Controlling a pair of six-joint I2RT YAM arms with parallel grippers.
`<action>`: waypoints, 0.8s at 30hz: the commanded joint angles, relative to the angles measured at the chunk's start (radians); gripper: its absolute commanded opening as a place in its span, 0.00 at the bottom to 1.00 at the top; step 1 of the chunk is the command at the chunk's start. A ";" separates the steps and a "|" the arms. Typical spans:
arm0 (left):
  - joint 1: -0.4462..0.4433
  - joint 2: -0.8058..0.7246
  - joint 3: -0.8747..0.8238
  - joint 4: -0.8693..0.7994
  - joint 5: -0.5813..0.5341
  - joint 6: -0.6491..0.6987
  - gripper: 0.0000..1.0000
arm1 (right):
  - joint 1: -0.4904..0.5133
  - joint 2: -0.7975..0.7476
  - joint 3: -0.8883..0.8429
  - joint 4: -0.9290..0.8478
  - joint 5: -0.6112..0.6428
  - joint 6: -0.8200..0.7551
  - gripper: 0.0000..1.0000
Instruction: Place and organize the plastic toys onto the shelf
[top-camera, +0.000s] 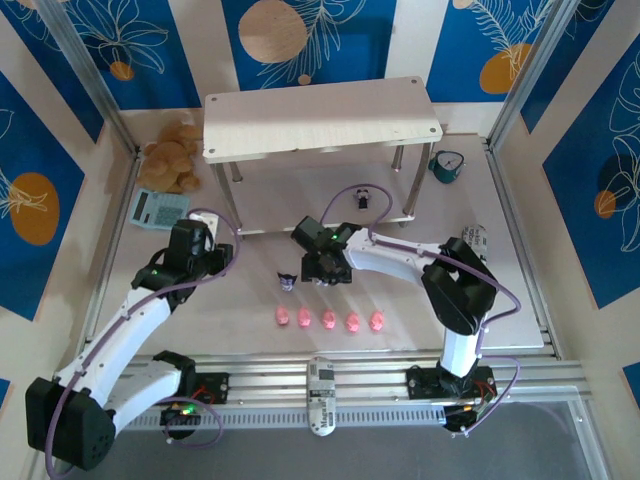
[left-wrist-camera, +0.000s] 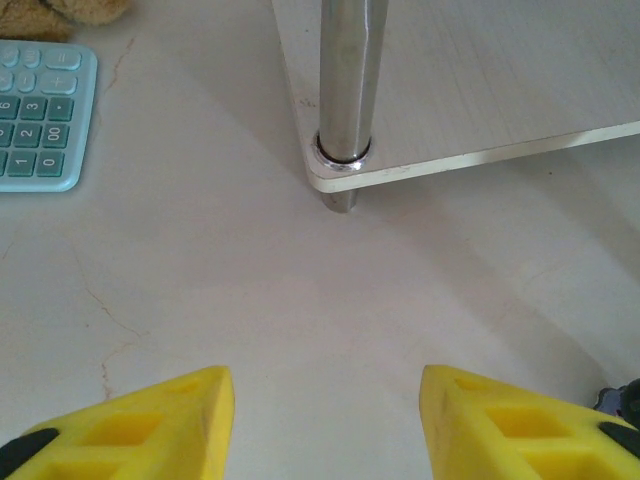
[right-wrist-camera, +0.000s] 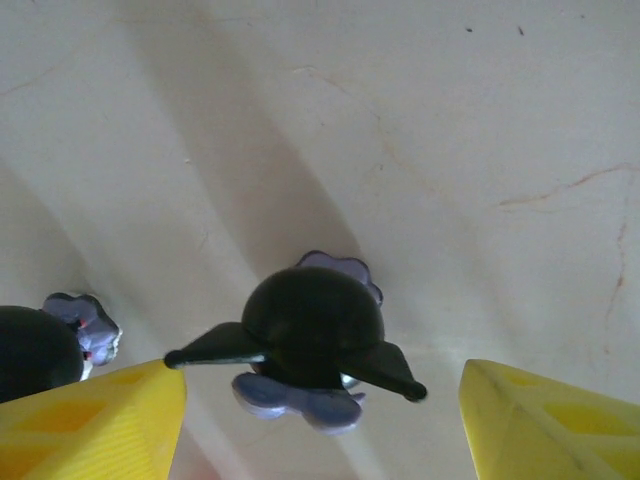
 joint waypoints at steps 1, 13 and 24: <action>-0.010 0.009 -0.003 0.025 -0.004 0.016 0.53 | -0.002 0.029 0.043 0.002 -0.028 0.000 0.73; -0.009 0.030 -0.006 0.049 -0.003 0.024 0.53 | -0.022 0.064 0.056 -0.003 -0.033 -0.004 0.68; -0.009 0.050 -0.009 0.061 0.000 0.030 0.53 | -0.034 0.075 0.038 0.008 -0.054 -0.010 0.57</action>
